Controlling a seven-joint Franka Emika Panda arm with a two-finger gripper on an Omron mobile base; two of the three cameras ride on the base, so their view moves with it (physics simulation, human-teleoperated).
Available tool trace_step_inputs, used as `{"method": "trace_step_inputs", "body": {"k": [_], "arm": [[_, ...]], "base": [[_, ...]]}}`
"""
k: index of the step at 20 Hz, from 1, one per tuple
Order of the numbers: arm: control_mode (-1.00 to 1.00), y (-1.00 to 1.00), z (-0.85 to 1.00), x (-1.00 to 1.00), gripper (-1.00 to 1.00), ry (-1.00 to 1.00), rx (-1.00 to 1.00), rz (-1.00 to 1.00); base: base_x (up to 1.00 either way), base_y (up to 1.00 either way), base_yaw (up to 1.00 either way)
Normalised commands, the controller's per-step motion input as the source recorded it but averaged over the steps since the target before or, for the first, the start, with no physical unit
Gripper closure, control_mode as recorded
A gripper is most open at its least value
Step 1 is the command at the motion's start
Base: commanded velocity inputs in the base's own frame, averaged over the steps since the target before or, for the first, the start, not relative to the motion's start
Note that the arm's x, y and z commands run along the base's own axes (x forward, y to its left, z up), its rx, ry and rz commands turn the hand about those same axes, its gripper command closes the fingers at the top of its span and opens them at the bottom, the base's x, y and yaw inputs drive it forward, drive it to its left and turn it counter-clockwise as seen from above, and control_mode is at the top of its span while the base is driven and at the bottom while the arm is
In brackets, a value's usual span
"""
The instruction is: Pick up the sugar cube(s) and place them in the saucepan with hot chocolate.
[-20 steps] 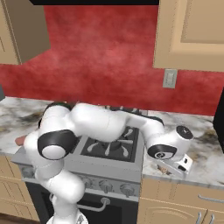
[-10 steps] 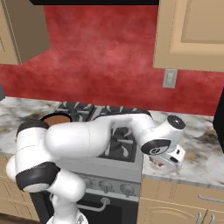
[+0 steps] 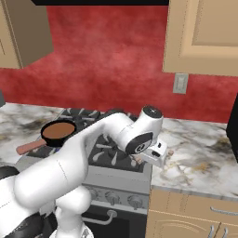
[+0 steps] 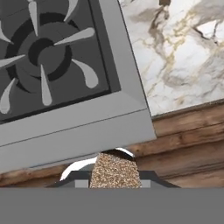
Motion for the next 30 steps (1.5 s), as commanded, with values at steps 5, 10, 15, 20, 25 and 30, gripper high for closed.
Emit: {"method": "trace_step_inputs", "body": {"k": [5,10,15,20,25,30], "arm": [[-1.0,1.0,0.3,0.0,1.0,0.0,-0.06,0.3],[-1.0,1.0,0.29,0.0,1.0,0.01,-0.06,0.41],[-1.0,0.93,0.3,0.03,1.0,0.0,-0.06,0.44],[-1.0,0.66,0.46,0.12,1.0,0.0,-0.04,0.43],[-1.0,0.48,0.37,0.01,1.0,-0.01,-0.01,0.36],[-1.0,0.35,0.0,0.0,1.0,-0.11,0.0,0.1]], "base": [[0.0,0.0,0.0],[0.0,0.0,0.0],[0.0,0.0,0.0],[0.0,0.0,0.0],[0.0,0.0,0.0],[0.0,0.0,0.0]]}}
